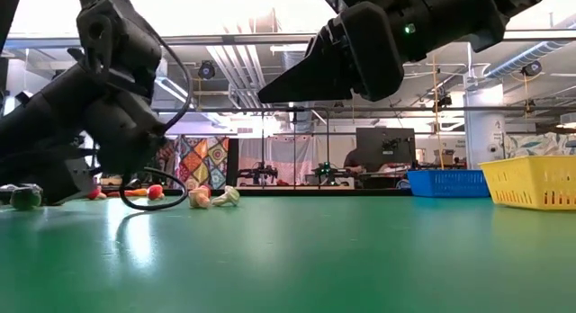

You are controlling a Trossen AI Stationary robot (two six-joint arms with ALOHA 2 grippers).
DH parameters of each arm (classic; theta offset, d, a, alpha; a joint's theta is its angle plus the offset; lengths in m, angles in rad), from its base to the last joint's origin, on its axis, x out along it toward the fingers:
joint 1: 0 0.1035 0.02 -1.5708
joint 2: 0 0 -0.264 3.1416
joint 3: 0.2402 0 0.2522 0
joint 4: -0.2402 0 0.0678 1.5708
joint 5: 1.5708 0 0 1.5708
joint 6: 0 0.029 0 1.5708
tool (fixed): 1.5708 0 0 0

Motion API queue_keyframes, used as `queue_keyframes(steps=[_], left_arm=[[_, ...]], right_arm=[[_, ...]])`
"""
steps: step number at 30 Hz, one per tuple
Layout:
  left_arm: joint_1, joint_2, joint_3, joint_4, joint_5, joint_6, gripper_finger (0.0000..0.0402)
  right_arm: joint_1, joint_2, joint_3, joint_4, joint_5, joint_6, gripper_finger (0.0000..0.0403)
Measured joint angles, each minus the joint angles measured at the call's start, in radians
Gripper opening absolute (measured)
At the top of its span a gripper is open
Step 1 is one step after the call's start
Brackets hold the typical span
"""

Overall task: Sort produce into baskets
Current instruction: Put the brown mushroom into the blue bin

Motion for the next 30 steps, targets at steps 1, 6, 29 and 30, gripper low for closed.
queue_keyframes(steps=[1, 6, 29, 30], left_arm=[[-0.001, -0.005, 0.020, -0.007, 0.000, -0.001, 0.0008], [-0.007, -0.035, 0.161, -0.179, 0.003, -0.025, 0.0003], [0.008, -0.024, 0.283, 1.112, -0.369, 0.096, 0.0000], [0.011, -0.020, 0.263, 1.186, -0.369, 0.095, 0.0000]], right_arm=[[0.000, -0.001, 0.000, -0.004, 0.000, -0.002, 0.0203], [0.000, -0.003, 0.000, -0.011, 0.002, -0.006, 0.0203], [0.003, -0.323, -0.046, -0.840, -0.034, 0.445, 0.0203], [0.010, -0.327, -0.068, -0.802, -0.034, 0.463, 0.0203]])
